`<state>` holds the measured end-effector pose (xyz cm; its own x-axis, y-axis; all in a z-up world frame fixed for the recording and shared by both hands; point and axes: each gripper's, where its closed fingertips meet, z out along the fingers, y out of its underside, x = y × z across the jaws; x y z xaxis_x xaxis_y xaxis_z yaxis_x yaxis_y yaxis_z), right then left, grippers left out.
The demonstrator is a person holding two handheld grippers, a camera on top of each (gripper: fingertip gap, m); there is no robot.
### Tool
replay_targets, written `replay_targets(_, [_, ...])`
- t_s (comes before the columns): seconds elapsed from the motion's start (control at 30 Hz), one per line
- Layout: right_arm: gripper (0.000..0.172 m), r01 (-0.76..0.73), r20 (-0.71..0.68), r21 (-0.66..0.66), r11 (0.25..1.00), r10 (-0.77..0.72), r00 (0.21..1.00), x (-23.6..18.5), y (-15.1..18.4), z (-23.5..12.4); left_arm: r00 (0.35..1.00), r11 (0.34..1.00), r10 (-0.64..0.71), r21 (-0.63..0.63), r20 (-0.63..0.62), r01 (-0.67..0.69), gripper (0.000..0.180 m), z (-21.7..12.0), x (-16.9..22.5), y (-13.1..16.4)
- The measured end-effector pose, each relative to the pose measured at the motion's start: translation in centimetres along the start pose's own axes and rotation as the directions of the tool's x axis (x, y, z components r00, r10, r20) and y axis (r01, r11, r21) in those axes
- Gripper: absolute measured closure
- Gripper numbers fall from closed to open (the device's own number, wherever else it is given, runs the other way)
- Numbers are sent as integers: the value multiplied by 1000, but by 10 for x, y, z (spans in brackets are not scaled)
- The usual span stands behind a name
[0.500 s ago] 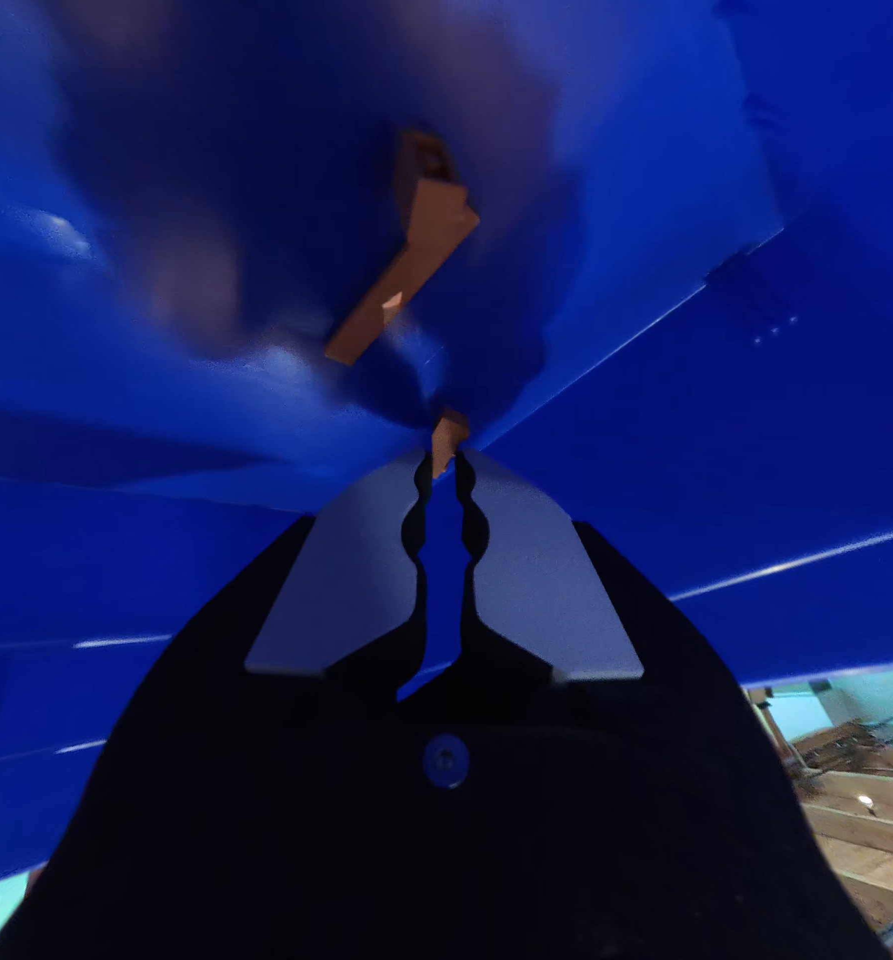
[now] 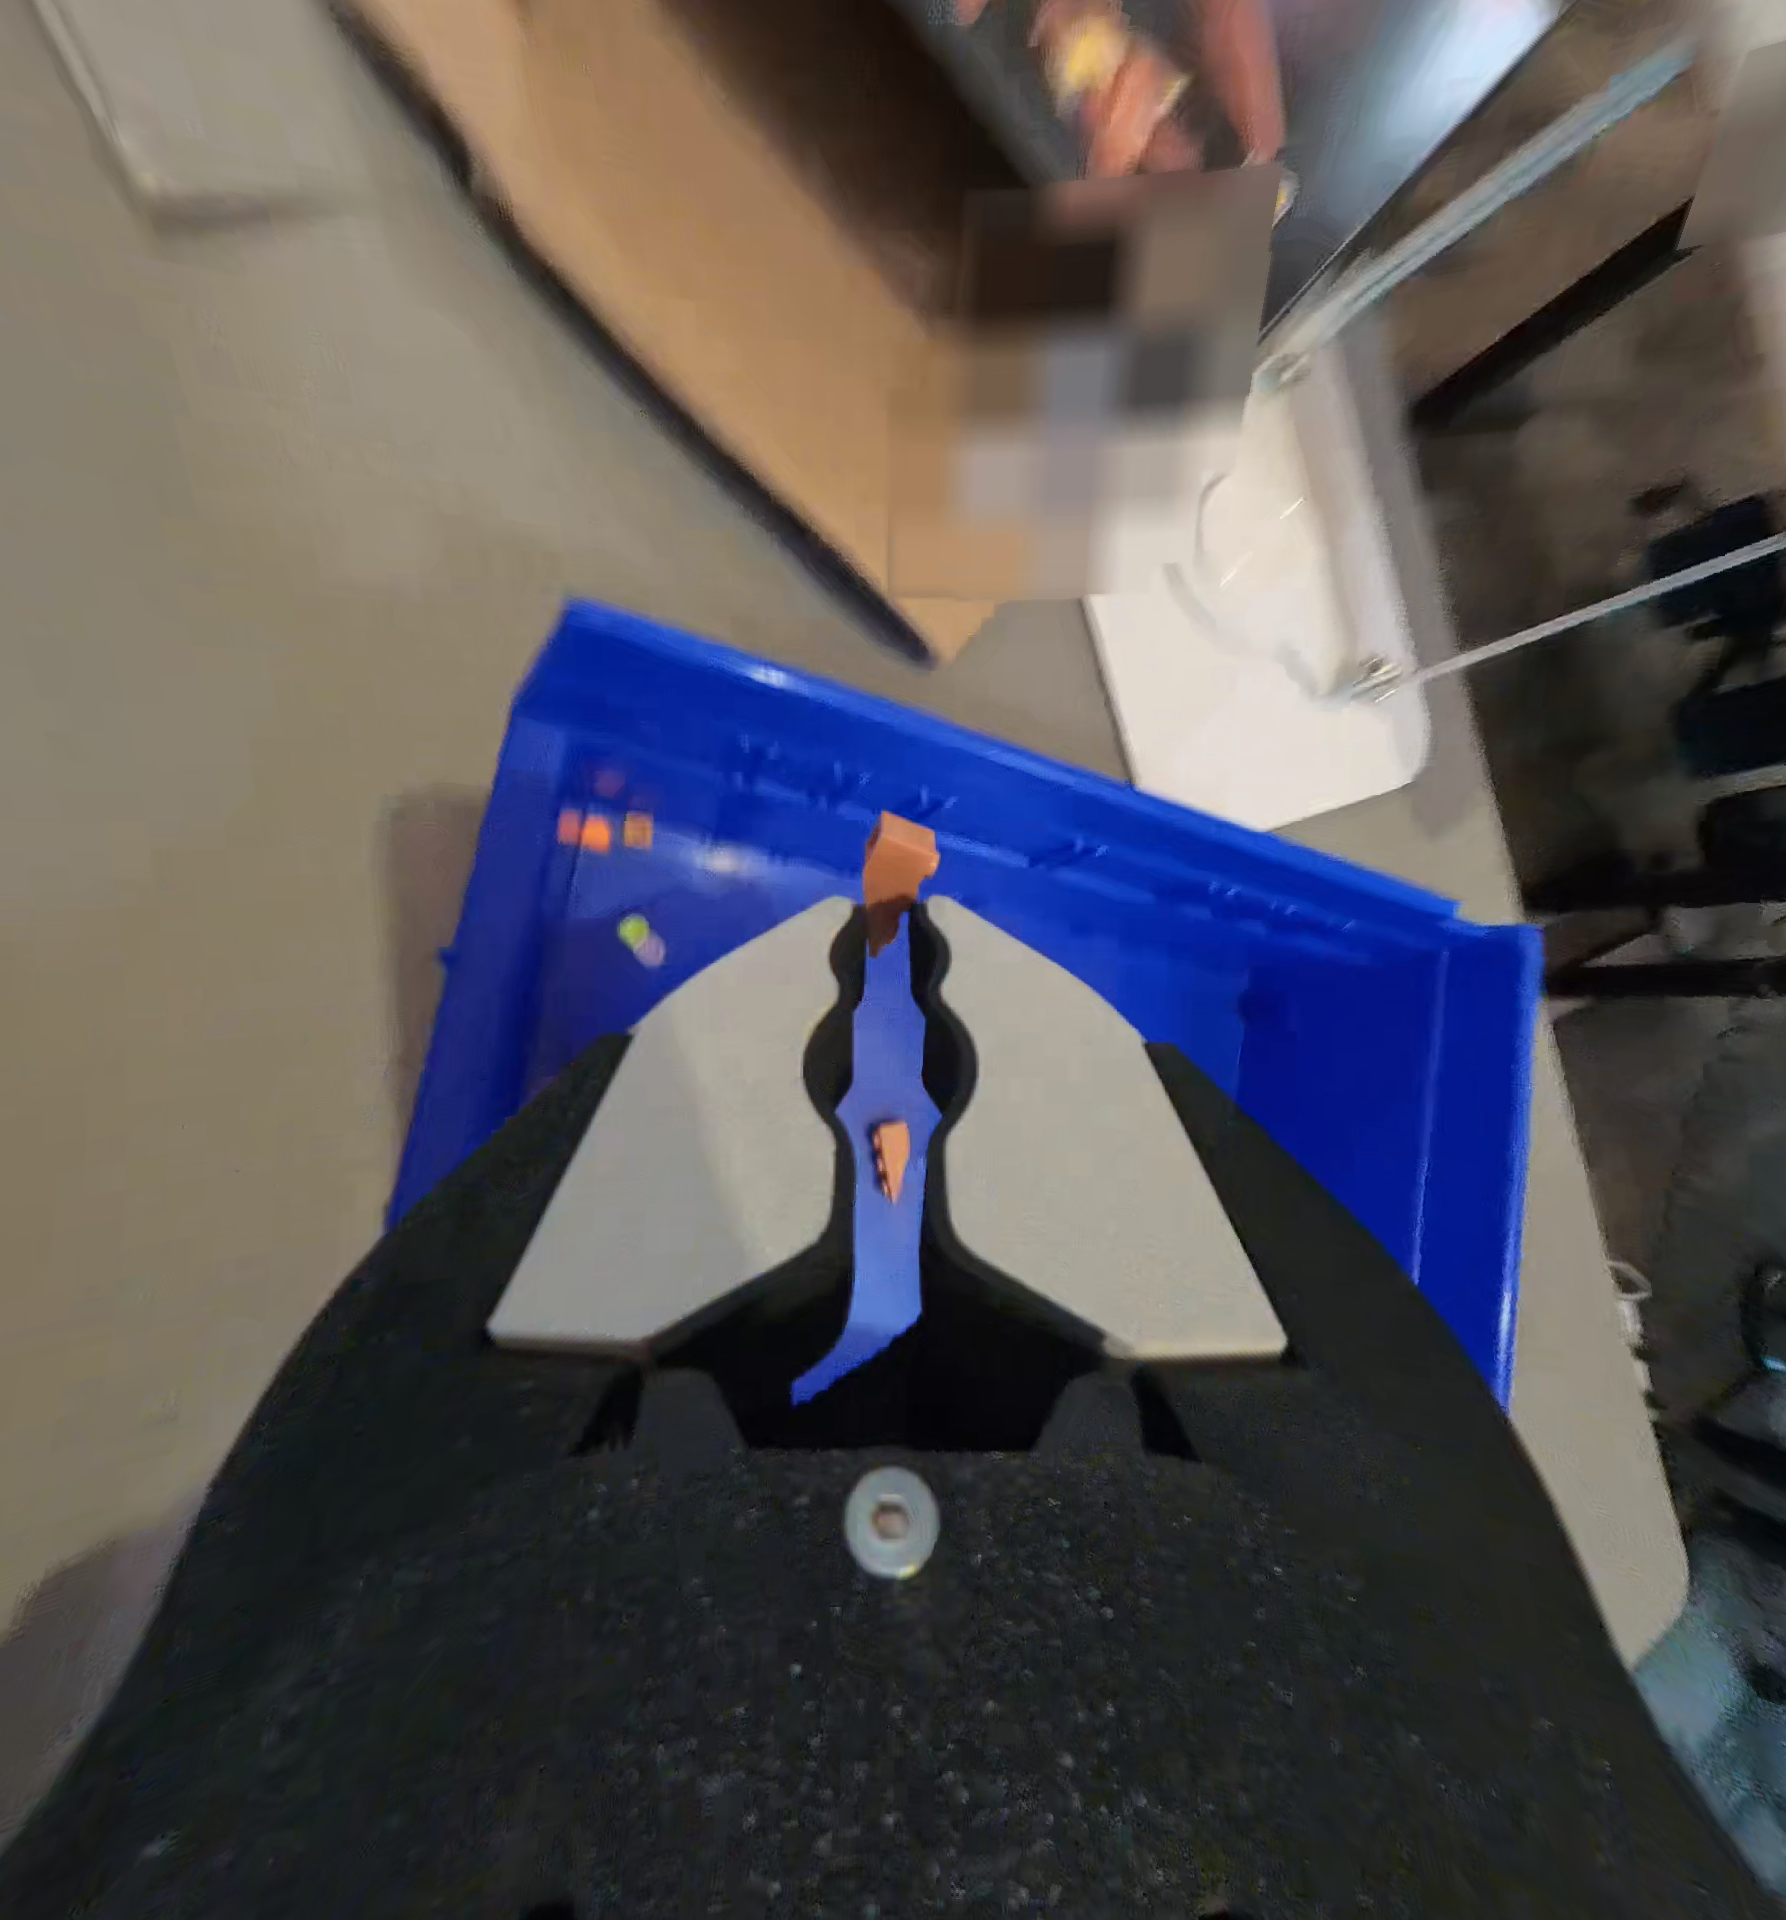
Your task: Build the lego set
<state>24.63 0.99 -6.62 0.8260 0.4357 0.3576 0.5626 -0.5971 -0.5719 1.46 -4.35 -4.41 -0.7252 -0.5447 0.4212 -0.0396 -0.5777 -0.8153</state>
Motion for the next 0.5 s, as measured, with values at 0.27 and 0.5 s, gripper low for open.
replay_targets(0.27, [165, 532, -575, -150, 833, -511, 639, -44, -22, -27, 999, 999, 36, -1, 34, -36, 169, -2, -4, -2])
replay_targets(0.5, [164, 683, -668, -339, 647, -677, 310, -56, -20, -29, 998, 999, 39, -5, 46, -39, 169, -2, -6, 0])
